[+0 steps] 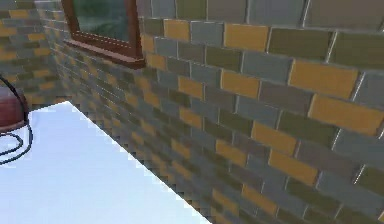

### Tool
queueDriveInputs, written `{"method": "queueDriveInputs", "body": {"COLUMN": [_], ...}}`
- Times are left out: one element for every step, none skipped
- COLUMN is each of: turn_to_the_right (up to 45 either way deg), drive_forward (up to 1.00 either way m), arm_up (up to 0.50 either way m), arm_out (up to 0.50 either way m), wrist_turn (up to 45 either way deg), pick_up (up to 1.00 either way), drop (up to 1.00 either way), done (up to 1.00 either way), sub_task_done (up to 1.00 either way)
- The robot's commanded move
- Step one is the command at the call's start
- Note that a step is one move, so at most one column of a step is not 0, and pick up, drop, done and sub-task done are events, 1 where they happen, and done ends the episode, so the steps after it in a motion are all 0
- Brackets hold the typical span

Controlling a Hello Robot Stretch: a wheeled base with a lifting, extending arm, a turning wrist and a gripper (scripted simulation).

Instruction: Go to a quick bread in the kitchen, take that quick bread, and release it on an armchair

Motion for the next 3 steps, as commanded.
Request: {"method": "queueDriveInputs", "body": {"turn_to_the_right": [-21.0,0.0,-27.0], "drive_forward": [0.0,0.45,0.0], "arm_up": [0.0,0.0,0.0], "arm_out": [0.0,0.0,0.0], "wrist_turn": [0.0,0.0,0.0], "pick_up": [0.0,0.0,0.0], "drop": [0.0,0.0,0.0], "done": [0.0,0.0,0.0], "sub_task_done": [0.0,0.0,0.0]}}
